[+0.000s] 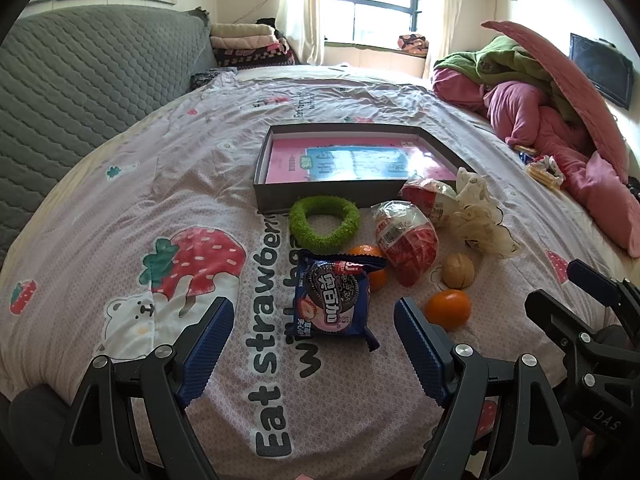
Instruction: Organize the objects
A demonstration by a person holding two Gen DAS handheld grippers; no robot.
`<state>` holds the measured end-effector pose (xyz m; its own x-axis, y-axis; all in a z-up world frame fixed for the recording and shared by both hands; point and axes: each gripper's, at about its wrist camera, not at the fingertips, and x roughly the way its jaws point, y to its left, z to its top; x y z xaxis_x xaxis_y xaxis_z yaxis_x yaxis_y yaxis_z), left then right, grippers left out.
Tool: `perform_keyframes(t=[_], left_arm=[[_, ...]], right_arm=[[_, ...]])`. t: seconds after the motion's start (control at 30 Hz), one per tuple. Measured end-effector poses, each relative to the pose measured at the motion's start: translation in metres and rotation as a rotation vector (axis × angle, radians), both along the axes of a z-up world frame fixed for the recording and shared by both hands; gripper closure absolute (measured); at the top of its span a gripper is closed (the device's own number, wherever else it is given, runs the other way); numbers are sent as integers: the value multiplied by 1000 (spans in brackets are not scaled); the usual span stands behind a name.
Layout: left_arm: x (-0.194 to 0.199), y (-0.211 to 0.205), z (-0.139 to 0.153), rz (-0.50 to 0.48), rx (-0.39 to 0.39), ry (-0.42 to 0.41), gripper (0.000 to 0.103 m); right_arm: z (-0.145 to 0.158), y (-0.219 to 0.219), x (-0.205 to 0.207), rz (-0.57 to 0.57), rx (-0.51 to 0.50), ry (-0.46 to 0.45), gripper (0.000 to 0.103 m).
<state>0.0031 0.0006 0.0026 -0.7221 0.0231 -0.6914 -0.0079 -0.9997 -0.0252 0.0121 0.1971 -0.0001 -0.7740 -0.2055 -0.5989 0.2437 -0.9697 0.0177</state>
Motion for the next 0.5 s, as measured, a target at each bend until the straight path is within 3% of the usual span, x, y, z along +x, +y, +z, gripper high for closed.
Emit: perform_keyframes(t=[0.5], left_arm=[[3,0,2,-13,8,5,20]], right_arm=[[-1,-1,0,1,3,-6,29]])
